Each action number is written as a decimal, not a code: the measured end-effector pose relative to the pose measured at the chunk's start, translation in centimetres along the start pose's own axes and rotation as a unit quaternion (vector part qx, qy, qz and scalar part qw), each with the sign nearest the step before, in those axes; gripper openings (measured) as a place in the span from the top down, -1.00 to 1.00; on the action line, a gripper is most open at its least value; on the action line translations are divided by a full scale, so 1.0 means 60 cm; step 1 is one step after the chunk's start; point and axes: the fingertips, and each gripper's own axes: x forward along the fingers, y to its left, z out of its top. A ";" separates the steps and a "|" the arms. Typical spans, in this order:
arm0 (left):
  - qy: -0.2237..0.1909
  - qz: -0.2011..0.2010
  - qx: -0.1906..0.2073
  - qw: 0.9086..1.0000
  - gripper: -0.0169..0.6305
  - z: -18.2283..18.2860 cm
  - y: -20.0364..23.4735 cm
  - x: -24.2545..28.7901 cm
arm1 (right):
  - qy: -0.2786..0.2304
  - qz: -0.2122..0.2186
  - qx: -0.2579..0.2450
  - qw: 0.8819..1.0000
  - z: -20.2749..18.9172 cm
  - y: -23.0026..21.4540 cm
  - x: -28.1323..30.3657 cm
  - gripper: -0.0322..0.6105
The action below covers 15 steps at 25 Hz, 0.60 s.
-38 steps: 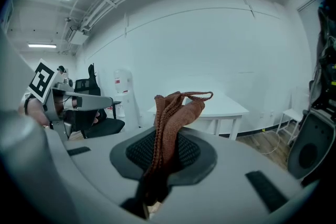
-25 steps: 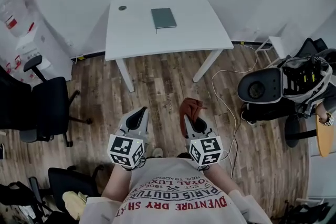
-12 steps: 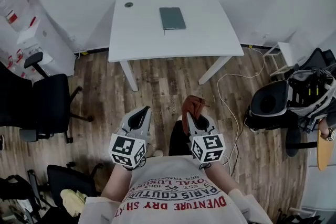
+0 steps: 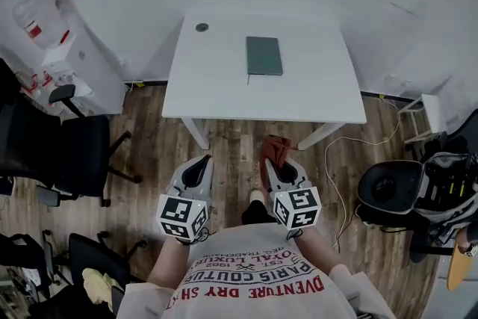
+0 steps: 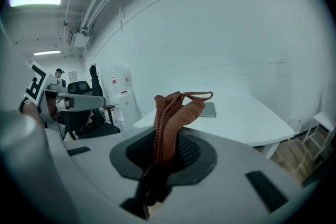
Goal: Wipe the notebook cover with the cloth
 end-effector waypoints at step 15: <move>0.020 0.018 -0.007 1.000 0.92 0.066 -0.004 0.315 | 0.013 0.012 0.023 1.000 0.098 -0.277 0.160 0.66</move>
